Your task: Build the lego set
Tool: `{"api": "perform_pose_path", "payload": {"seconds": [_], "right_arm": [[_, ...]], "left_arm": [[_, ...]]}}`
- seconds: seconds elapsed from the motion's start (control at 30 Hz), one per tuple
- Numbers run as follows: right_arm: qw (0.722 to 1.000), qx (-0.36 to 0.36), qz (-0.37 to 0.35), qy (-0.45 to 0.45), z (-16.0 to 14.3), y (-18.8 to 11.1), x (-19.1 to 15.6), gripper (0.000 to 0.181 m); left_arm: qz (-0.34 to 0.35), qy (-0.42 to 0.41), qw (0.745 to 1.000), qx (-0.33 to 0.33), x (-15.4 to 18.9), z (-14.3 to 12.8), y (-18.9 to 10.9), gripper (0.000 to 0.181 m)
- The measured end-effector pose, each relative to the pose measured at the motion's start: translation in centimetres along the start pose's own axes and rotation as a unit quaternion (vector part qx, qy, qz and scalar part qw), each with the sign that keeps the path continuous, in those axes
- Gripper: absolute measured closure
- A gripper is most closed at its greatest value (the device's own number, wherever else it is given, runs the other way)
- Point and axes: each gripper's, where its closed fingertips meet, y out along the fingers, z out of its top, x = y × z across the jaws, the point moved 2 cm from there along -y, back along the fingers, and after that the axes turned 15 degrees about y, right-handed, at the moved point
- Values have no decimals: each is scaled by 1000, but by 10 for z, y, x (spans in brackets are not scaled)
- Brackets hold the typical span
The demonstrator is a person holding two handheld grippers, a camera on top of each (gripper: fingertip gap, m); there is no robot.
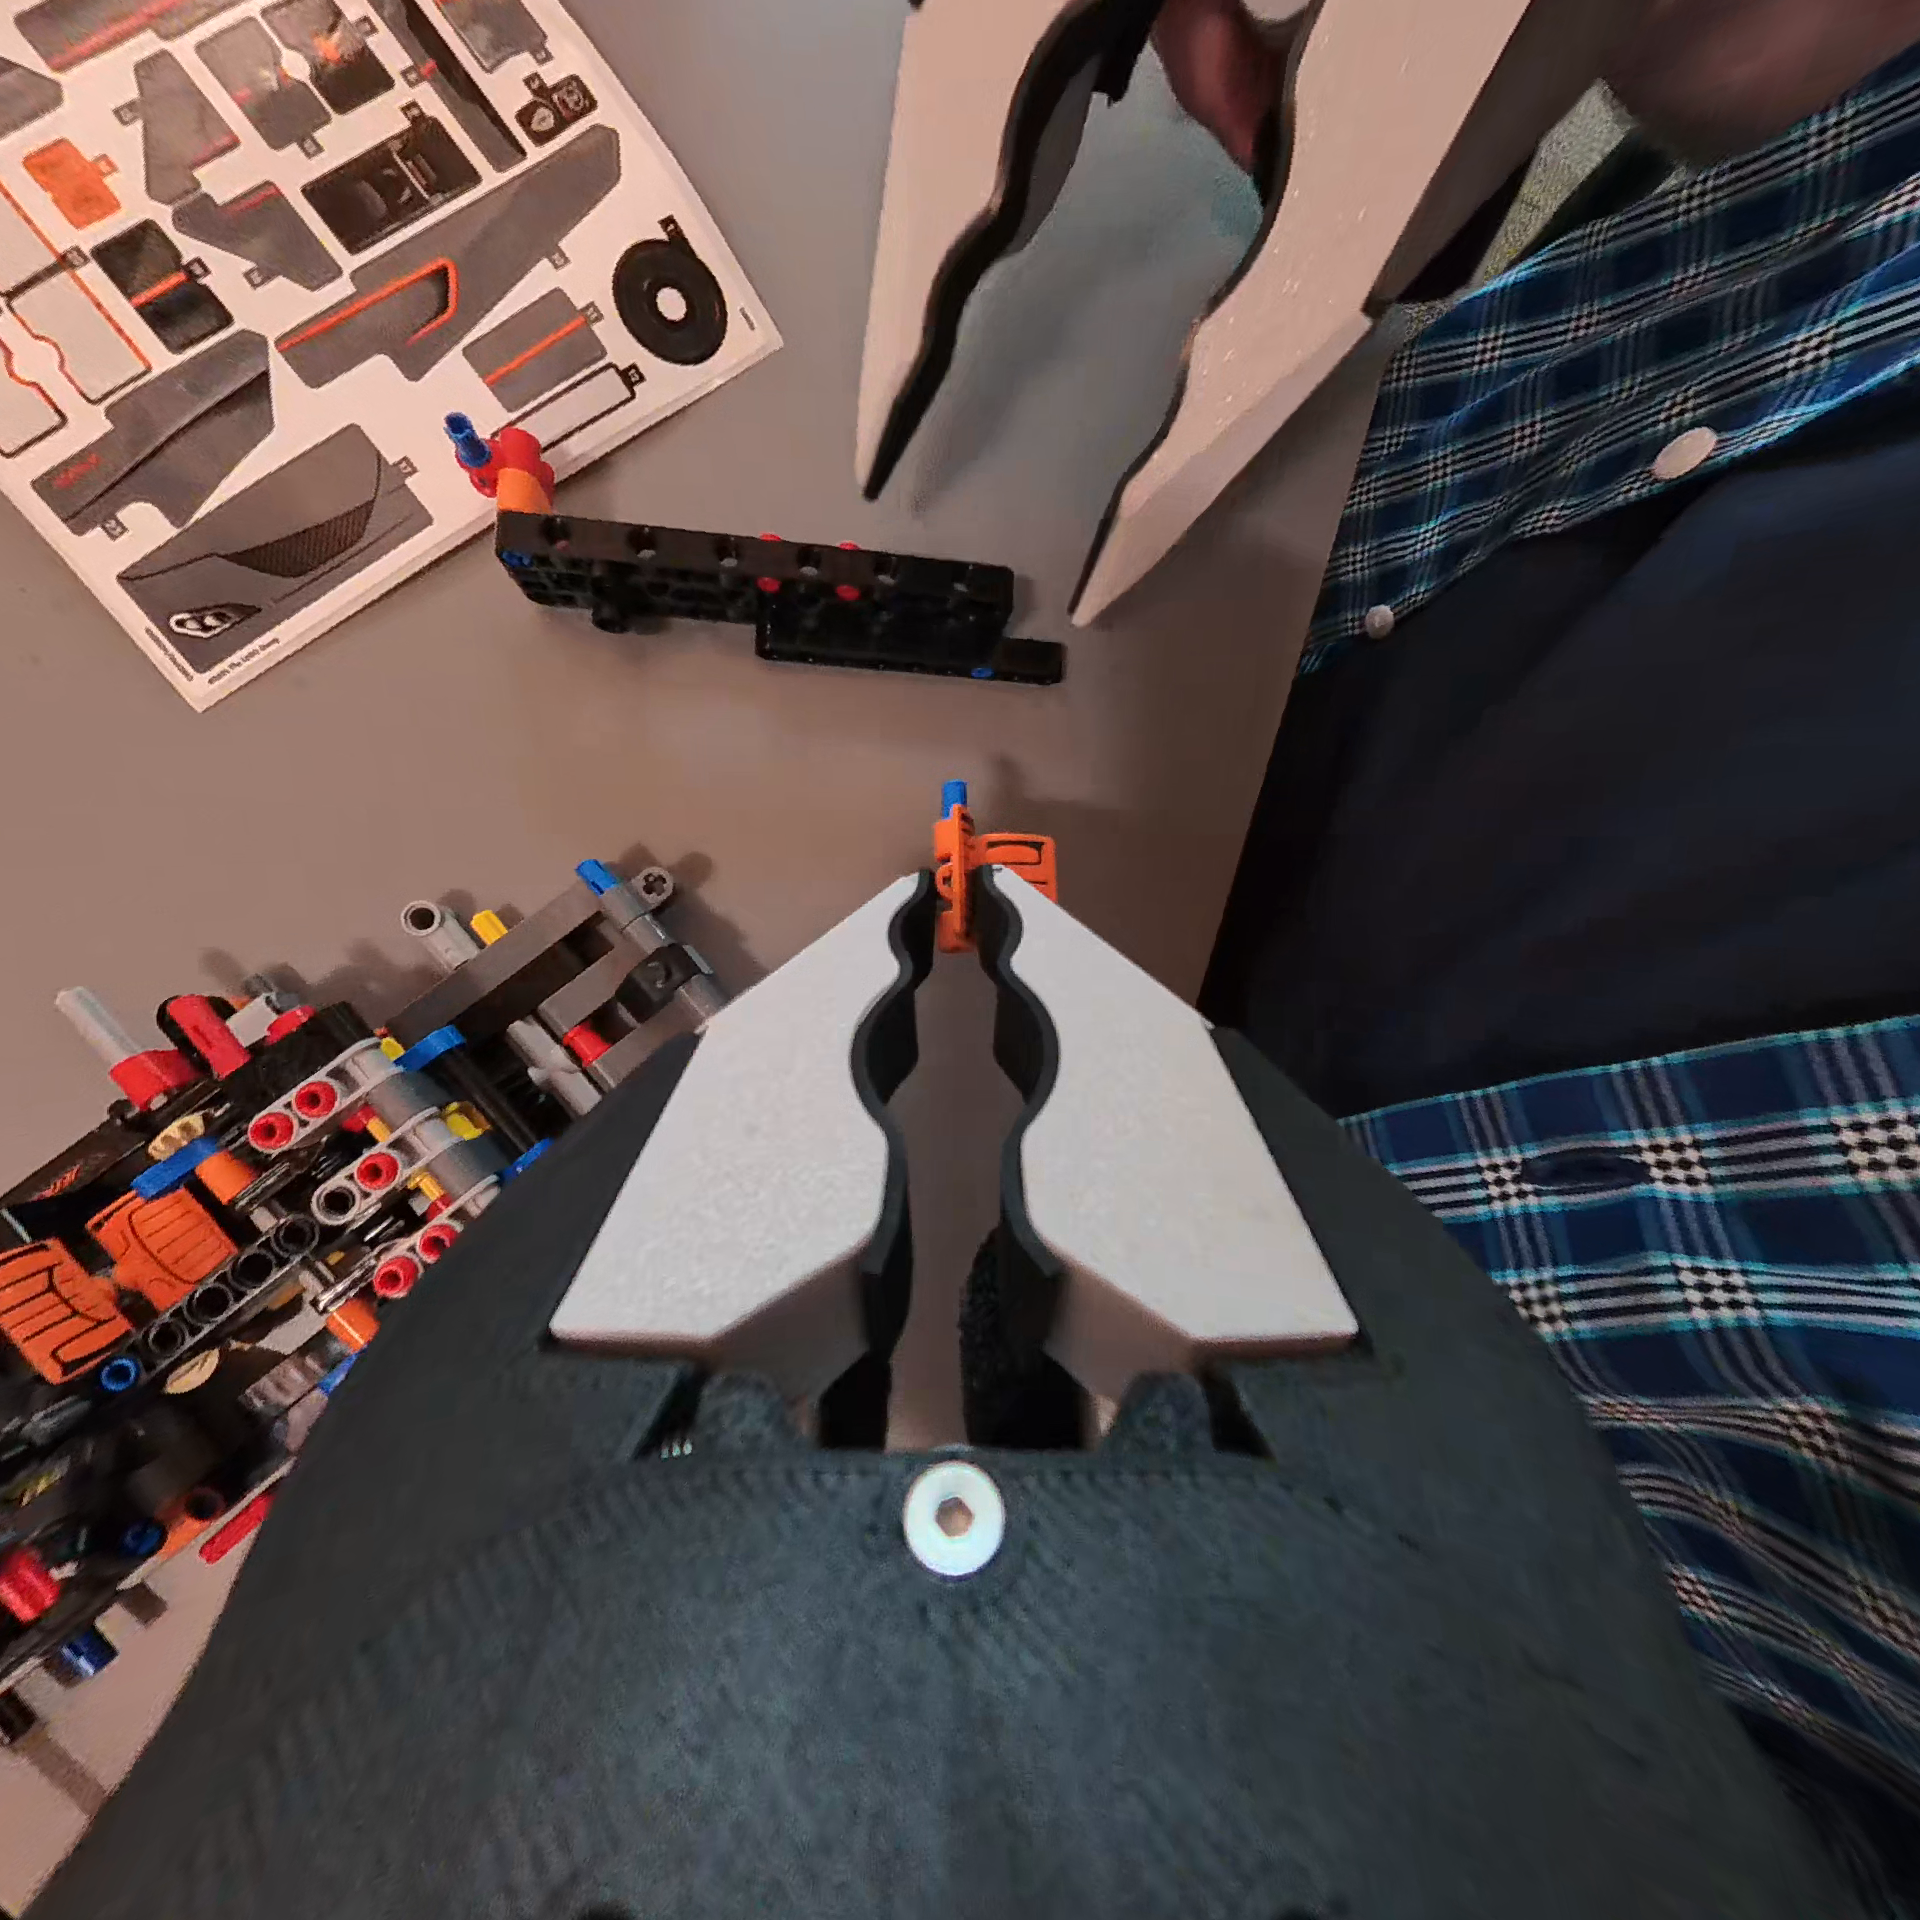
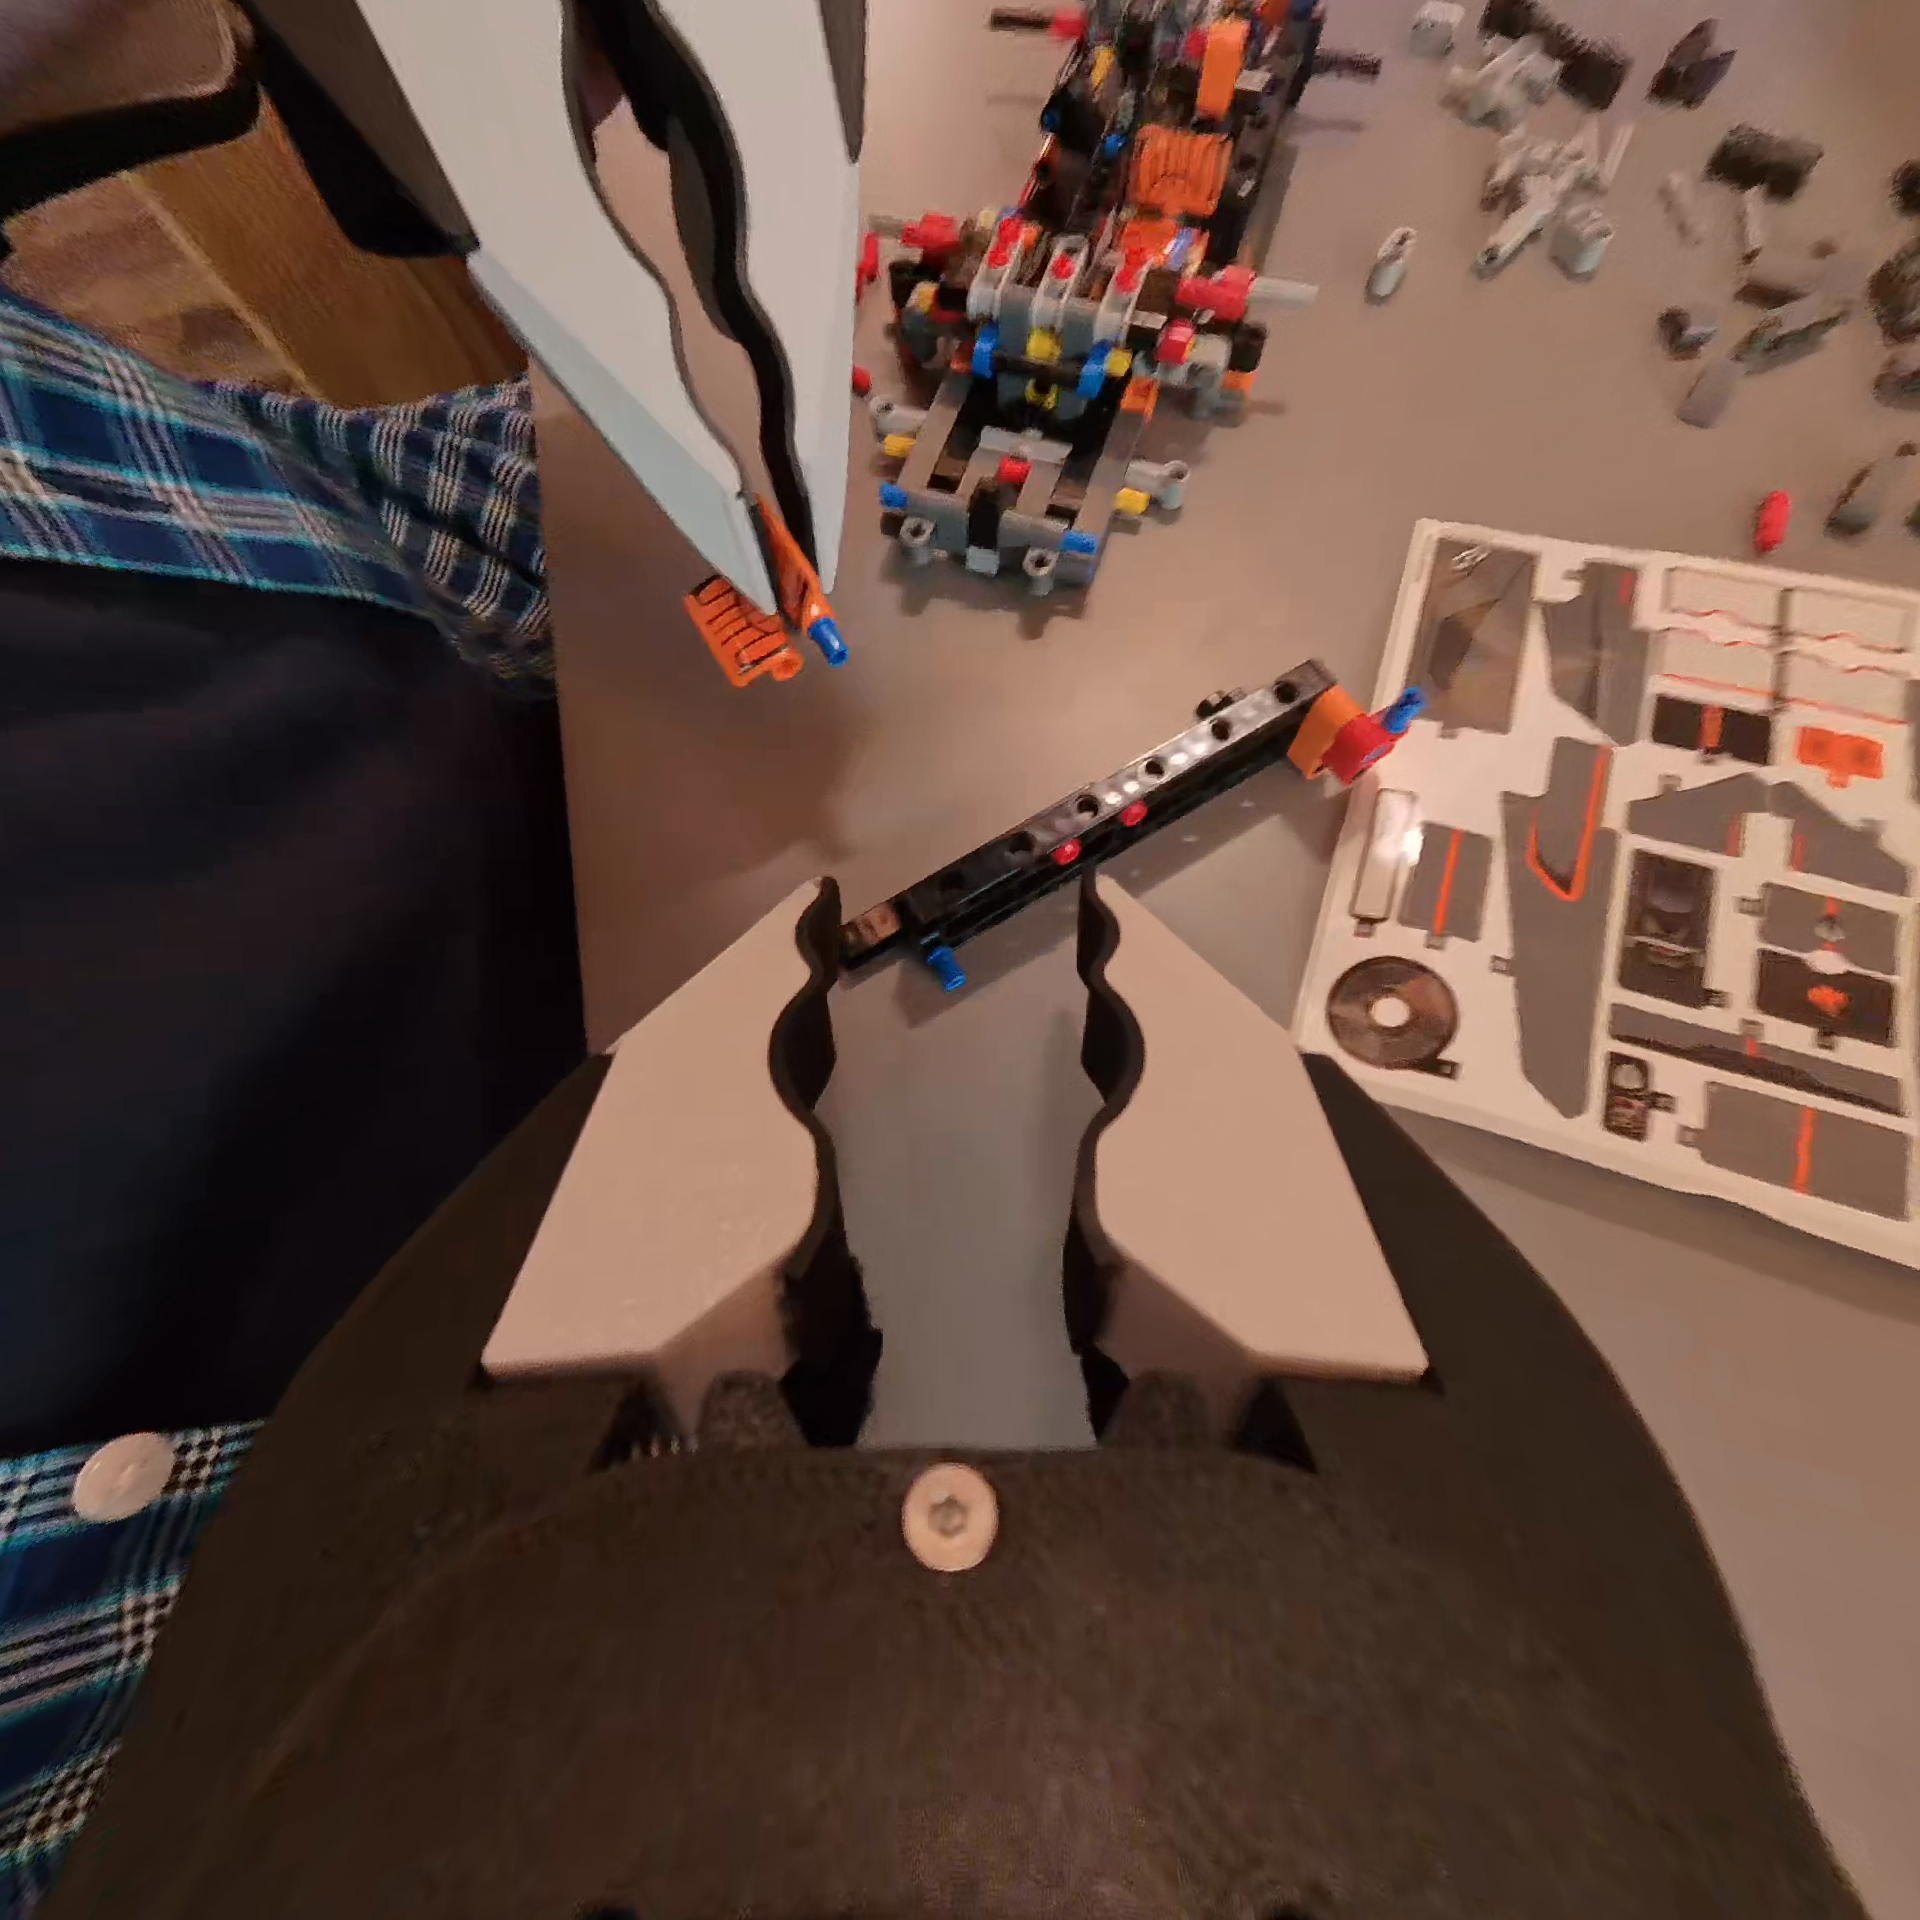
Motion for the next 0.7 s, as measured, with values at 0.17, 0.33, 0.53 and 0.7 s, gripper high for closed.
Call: {"api": "perform_pose_path", "payload": {"seconds": [0.17,0.33,0.53,0.7], "right_arm": [[998,63,13,4,18,-21,2,143],[997,82,14,6,17,-28,7,146],[991,124,40,36,24,-37,9,144],[979,178,66,69,38,-51,10,144]], "left_arm": [[2,3,1000,15,-3,10,-1,174],[-3,15,1000,19,-10,17,-1,174],[-30,-10,996,79,-25,37,-11,174],[-63,-65,977,194,-41,63,-26,174]]}}
